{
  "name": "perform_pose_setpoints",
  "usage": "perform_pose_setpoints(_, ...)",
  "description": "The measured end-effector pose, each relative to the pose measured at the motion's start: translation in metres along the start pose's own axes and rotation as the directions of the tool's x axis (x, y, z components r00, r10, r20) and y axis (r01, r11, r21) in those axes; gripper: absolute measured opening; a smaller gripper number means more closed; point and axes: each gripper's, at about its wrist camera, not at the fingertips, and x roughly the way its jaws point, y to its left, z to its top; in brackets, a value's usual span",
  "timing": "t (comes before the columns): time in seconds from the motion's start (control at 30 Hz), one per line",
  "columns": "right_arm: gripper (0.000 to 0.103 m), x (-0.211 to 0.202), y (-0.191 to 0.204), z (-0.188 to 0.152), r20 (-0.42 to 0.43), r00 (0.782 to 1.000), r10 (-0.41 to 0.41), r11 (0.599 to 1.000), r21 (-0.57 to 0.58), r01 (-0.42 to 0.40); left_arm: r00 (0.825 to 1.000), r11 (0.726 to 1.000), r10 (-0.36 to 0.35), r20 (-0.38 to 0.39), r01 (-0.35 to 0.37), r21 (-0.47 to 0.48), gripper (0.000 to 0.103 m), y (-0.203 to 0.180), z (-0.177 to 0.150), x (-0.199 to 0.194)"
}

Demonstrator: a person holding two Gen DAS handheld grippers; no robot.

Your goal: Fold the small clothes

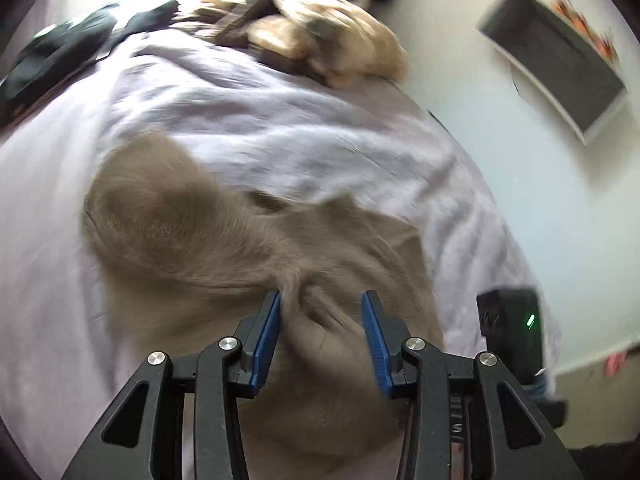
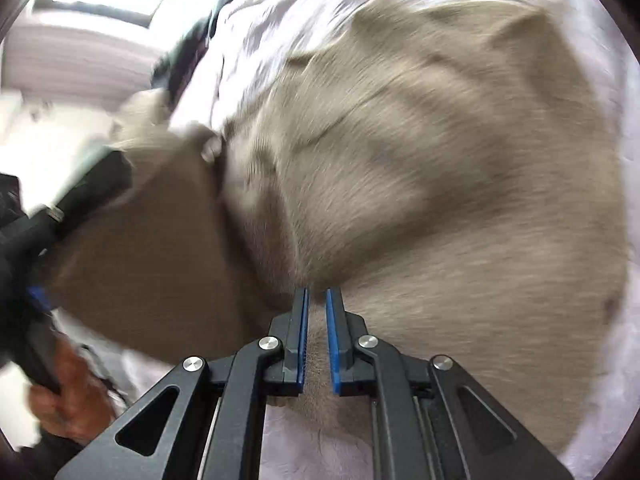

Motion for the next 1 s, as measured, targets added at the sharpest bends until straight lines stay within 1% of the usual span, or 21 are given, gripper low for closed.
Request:
perform_pose_setpoints(0.03,0.011,-0.001,-0.006,0.0,-0.006,1.0,0.022,1.0,0.022,-0.022,1.0,1.0,-0.004,-0.02,0.003,-0.001,0.043,-0.005,0.0,0.011)
perform_pose_setpoints(0.1,0.012,0.002,-0.026,0.0,-0.041,0.997,0.067,0.994,0.087,-0.064,0.997,0.997,-0.026,-0.073,0.021,-0.069,0.043,-0.007,-0.002,0.032)
perform_pose_setpoints(0.13,0.012,0.003,-0.034,0.0,-0.048,0.995,0.083,0.991,0.113,-0.077,0.997,0.996,-0.03,-0.077,0.023,-0.09,0.043,-0.006,-0.004,0.034)
perform_pose_setpoints(0.2,0.012,0.006,-0.044,-0.002,-0.042,0.989,0.143,0.978,0.16,-0.135,0.998,0.995,-0.002,-0.07,-0.005,-0.102,0.043,-0.003,-0.008,0.031)
perform_pose_setpoints(0.23,0.013,0.006,-0.05,-0.003,-0.031,0.983,0.182,0.966,0.191,-0.173,0.997,0.995,0.019,-0.07,-0.025,-0.096,0.043,-0.001,-0.009,0.028)
perform_pose_setpoints(0.3,0.015,0.011,-0.057,-0.007,-0.008,0.974,0.227,0.948,0.232,-0.219,0.997,0.996,0.049,-0.065,-0.054,-0.077,0.045,0.004,-0.011,0.021)
perform_pose_setpoints(0.33,0.023,0.013,-0.06,-0.007,0.009,0.968,0.252,0.936,0.254,-0.245,0.996,0.995,0.064,-0.061,-0.068,-0.067,0.055,0.005,-0.013,0.019)
perform_pose_setpoints(0.37,0.028,0.012,-0.064,-0.007,0.026,0.959,0.281,0.921,0.275,-0.277,0.994,0.994,0.097,-0.054,-0.1,-0.05,0.076,0.006,-0.013,0.014)
perform_pose_setpoints(0.4,0.038,0.013,-0.065,-0.008,0.036,0.955,0.296,0.913,0.284,-0.293,0.992,0.992,0.121,-0.043,-0.123,-0.037,0.084,0.007,-0.014,0.011)
perform_pose_setpoints(0.43,0.045,0.012,-0.065,-0.007,0.043,0.951,0.306,0.908,0.287,-0.306,0.991,0.991,0.135,-0.014,-0.135,-0.021,0.086,0.007,-0.016,0.003)
perform_pose_setpoints(0.5,0.053,0.008,-0.061,-0.006,0.036,0.951,0.306,0.915,0.264,-0.305,0.992,0.992,0.128,0.001,-0.128,-0.02,0.087,0.009,-0.016,-0.002)
perform_pose_setpoints(0.53,0.057,0.009,-0.056,-0.004,0.03,0.953,0.3,0.921,0.25,-0.298,0.991,0.991,0.133,-0.004,-0.133,-0.03,0.087,0.011,-0.016,-0.004)
perform_pose_setpoints(0.6,0.061,0.012,-0.05,0.004,0.018,0.954,0.298,0.926,0.235,-0.294,0.987,0.985,0.156,-0.038,-0.158,-0.064,0.087,0.018,-0.015,-0.002)
perform_pose_setpoints(0.63,0.063,0.014,-0.046,0.007,0.016,0.954,0.3,0.927,0.231,-0.295,0.984,0.981,0.169,-0.053,-0.174,-0.087,0.09,0.023,-0.015,-0.002)
perform_pose_setpoints(0.67,0.066,0.014,-0.044,0.009,0.017,0.952,0.307,0.926,0.227,-0.302,0.979,0.975,0.193,-0.06,-0.198,-0.105,0.103,0.028,-0.015,-0.002)
perform_pose_setpoints(0.73,0.069,0.011,-0.045,0.01,0.02,0.944,0.329,0.918,0.227,-0.325,0.968,0.96,0.246,-0.049,-0.25,-0.125,0.103,0.036,-0.017,-0.004)
perform_pose_setpoints(0.8,0.069,0.015,-0.041,0.014,0.022,0.934,0.357,0.906,0.237,-0.351,0.962,0.95,0.272,-0.022,-0.272,-0.151,0.103,0.044,-0.019,-0.012)
perform_pose_setpoints(0.87,0.069,0.018,-0.039,0.022,0.027,0.916,0.399,0.884,0.253,-0.393,0.961,0.947,0.277,0.004,-0.272,-0.169,0.103,0.049,-0.019,-0.021)
perform_pose_setpoints(0.9,0.069,0.017,-0.034,0.019,0.028,0.91,0.414,0.877,0.256,-0.407,0.962,0.947,0.273,0.02,-0.265,-0.182,0.103,0.053,-0.019,-0.025)
perform_pose_setpoints(0.97,0.069,0.026,-0.027,0.031,0.02,0.896,0.444,0.862,0.261,-0.433,0.969,0.951,0.243,0.048,-0.228,-0.211,0.103,0.061,-0.018,-0.033)
perform_pose_setpoints(1.0,0.069,0.029,-0.024,0.037,0.014,0.893,0.45,0.861,0.258,-0.438,0.971,0.952,0.231,0.055,-0.214,-0.218,0.103,0.065,-0.018,-0.036)
